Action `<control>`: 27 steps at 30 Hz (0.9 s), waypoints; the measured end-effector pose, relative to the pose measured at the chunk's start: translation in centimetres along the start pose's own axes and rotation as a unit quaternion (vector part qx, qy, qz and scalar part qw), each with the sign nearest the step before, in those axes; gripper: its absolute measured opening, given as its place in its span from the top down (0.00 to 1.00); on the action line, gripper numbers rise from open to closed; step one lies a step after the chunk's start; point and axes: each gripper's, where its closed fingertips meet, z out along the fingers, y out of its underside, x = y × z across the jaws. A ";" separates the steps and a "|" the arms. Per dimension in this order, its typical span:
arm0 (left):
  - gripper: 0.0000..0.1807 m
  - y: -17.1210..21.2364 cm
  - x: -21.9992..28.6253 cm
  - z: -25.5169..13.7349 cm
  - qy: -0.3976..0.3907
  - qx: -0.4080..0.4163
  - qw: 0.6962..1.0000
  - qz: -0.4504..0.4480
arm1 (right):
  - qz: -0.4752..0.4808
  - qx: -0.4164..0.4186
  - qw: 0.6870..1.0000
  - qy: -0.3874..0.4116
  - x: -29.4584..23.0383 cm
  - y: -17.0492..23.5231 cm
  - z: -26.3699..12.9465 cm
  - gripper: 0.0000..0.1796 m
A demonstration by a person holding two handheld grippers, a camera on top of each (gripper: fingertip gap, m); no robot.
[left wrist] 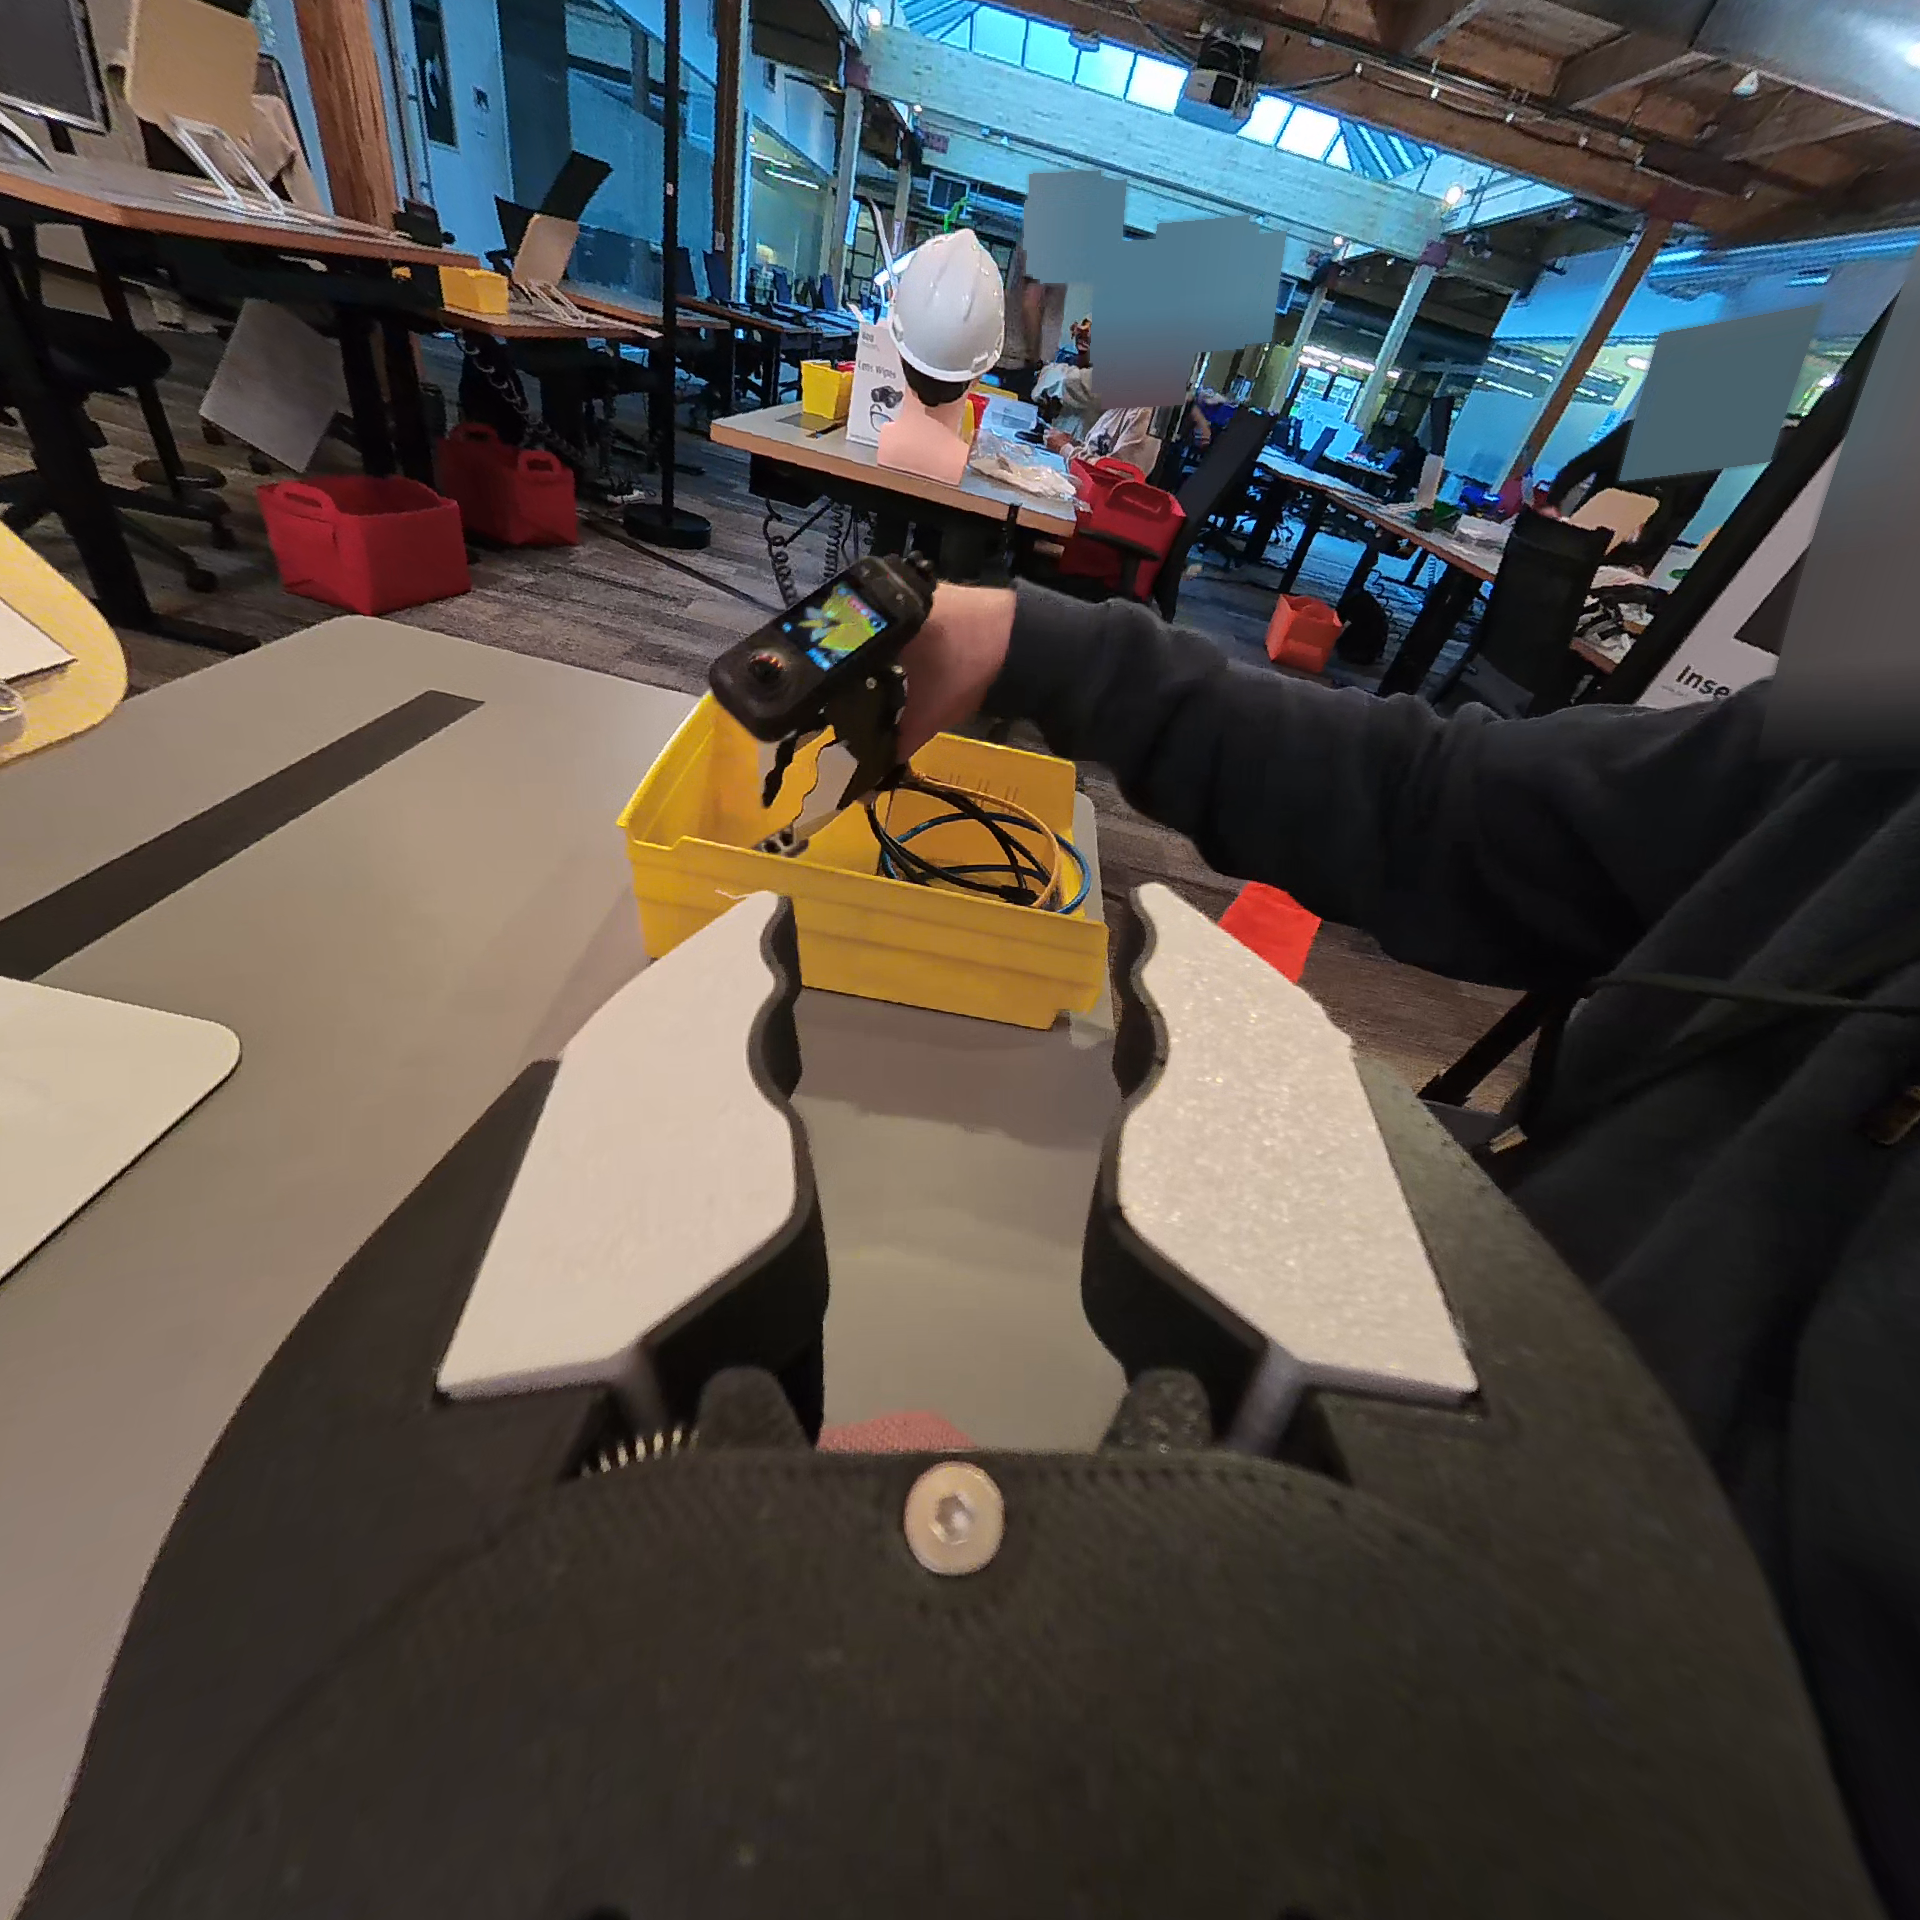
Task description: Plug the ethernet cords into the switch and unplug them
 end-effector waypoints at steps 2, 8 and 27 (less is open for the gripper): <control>0.68 0.1 -0.1 -0.1 0.000 0.000 1.000 -0.002 | 0.015 0.007 1.000 0.005 0.0 0.4 -0.6 0.83; 0.67 0.4 -0.5 0.0 -0.011 -0.014 1.000 0.007 | 0.059 0.038 0.997 0.028 -0.8 1.5 -2.9 0.80; 0.57 2.8 -5.5 -16.9 -0.300 -0.027 0.953 0.009 | 0.275 0.234 0.924 0.128 -6.0 6.8 -12.3 0.69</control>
